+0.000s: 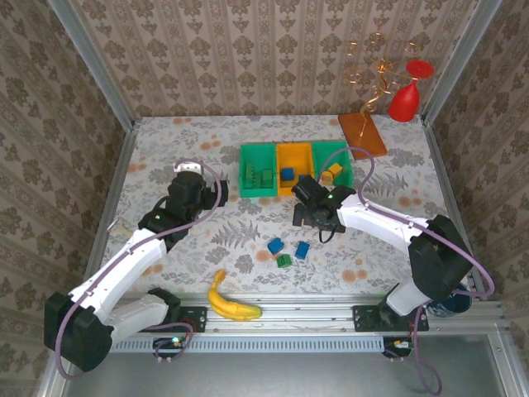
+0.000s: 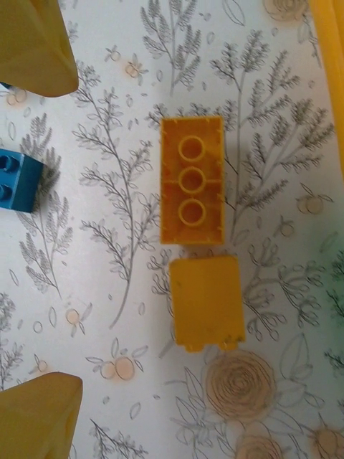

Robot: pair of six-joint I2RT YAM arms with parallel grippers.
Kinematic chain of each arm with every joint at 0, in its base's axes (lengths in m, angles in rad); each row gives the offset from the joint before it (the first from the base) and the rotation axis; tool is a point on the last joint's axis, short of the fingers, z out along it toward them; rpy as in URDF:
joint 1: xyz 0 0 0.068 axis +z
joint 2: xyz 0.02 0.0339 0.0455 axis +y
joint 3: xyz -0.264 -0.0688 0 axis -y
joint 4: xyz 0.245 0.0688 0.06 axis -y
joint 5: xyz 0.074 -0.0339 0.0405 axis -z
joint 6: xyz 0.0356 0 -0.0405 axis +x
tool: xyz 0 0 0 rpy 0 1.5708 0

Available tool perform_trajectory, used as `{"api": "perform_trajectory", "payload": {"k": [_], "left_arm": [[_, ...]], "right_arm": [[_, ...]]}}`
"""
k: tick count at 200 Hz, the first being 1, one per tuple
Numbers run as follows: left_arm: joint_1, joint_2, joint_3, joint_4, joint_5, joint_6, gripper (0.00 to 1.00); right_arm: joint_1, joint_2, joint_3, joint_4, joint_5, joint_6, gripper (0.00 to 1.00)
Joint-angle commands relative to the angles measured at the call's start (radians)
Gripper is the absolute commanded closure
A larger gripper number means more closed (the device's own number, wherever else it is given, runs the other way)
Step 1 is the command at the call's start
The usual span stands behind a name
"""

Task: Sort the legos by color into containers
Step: Pick up the lego from the bottom-center of the table.

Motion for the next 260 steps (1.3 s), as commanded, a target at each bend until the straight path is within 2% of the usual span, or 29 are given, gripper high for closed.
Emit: {"api": "perform_trajectory", "payload": {"k": [1,124,260], "left_arm": [[0.015,-0.018,-0.011,-0.002,-0.014,-0.027,0.0],[0.042,-0.012,-0.019,0.003,0.017,-0.037,0.0],[0.055,-0.009,-0.028,0.016,0.033,-0.047,0.0]], "right_arm": [[0.023,0.014,0.004,-0.027,-0.006,0.05,0.0],[0.09,0.053,0.022,-0.042,-0.022,0.081,0.01],[0.15,0.037,-0.037,-0.04,-0.057,0.159,0.04]]}}
